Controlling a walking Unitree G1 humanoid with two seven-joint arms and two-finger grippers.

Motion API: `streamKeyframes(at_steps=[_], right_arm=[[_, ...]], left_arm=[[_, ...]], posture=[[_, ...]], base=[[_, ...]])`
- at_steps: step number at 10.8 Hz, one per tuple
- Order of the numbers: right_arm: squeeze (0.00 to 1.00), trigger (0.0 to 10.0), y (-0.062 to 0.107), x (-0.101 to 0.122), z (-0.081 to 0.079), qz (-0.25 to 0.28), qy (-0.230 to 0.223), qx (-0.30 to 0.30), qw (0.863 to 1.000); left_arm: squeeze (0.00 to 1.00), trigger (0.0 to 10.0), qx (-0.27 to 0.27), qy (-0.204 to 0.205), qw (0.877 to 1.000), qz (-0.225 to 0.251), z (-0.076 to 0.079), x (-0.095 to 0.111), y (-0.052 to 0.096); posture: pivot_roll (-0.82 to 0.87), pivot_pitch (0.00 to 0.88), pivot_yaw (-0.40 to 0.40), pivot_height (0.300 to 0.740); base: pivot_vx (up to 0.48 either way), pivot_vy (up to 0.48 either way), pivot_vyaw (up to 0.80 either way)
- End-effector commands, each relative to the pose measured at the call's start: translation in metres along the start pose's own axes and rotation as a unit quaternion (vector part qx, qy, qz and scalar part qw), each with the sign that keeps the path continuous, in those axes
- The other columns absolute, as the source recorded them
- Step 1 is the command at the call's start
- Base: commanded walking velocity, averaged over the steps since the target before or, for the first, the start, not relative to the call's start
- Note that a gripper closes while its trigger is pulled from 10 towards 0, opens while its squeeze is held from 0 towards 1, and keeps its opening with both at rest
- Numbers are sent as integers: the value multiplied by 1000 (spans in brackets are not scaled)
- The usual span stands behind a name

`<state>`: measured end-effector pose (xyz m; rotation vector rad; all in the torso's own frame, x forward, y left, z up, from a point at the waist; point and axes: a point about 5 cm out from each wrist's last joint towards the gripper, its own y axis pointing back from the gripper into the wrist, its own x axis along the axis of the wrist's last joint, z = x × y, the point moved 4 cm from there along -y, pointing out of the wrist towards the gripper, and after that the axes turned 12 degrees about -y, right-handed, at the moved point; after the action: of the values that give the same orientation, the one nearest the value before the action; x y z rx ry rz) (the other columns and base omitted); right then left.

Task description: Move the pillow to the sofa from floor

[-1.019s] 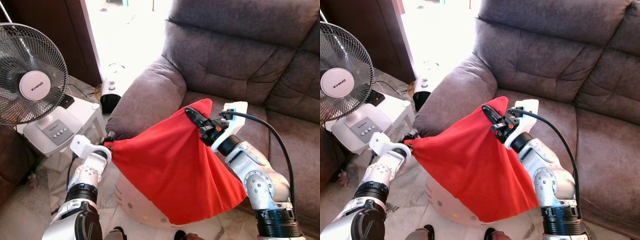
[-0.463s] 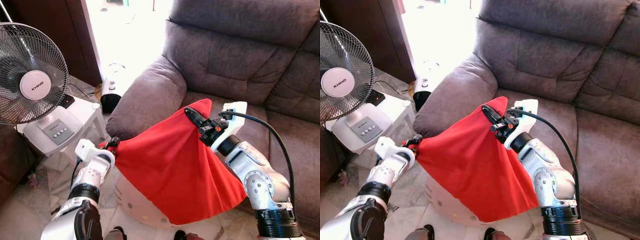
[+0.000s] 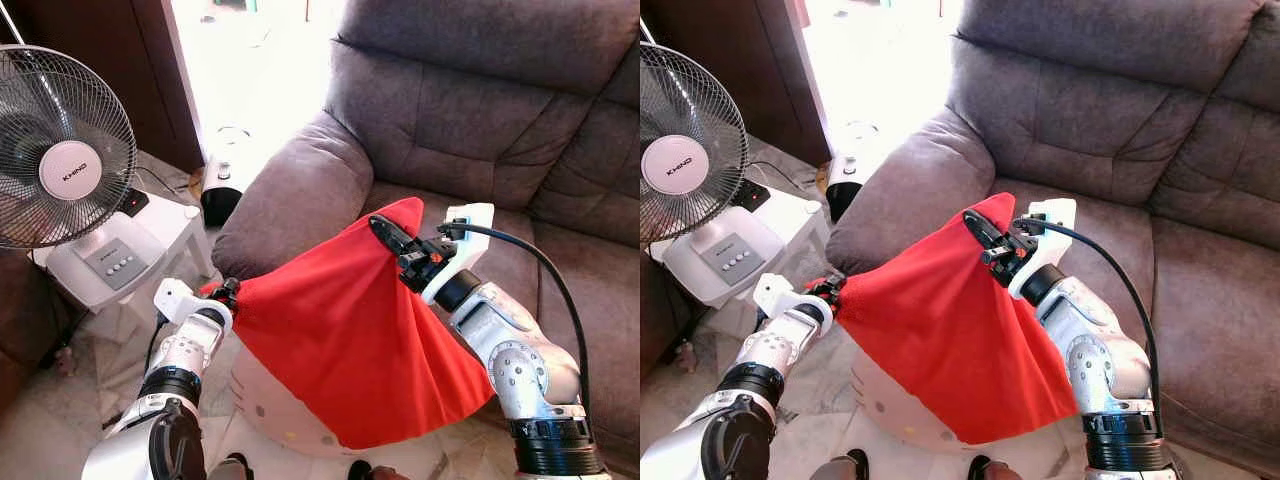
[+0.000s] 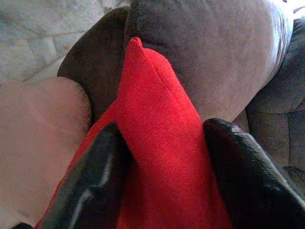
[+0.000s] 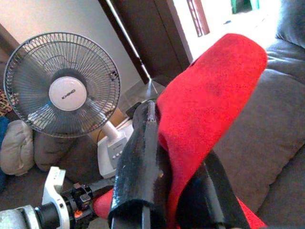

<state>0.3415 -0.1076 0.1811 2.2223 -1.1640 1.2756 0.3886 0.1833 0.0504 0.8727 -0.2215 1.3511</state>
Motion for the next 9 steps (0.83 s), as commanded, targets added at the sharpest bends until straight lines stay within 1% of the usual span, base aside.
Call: streamKeyframes(at_steps=[1,4,6,7,9], right_arm=[[0,10000,-1,27,-24,46,33,48,997],[0,10000,-1,27,-24,45,33,49,997],[0,10000,-1,26,-23,44,32,46,997],[0,10000,0,23,-21,42,30,43,998],[0,10000,-1,22,-20,41,28,41,998]], left_arm=[[0,0,3,-8,1000,-12,-2,-7,0],[0,0,3,-11,1000,-9,-4,-6,0],[0,0,0,-29,1000,-2,-4,-3,1],[0,0,0,-47,999,13,-5,2,3],[0,0,-3,-57,998,24,-6,6,6]], posture=[[33,173,-73,740],[34,171,-74,740],[35,170,-74,740],[38,168,-73,740],[43,164,-72,740]], base=[[0,0,0],[0,0,0],[0,0,0],[0,0,0],[0,0,0]])
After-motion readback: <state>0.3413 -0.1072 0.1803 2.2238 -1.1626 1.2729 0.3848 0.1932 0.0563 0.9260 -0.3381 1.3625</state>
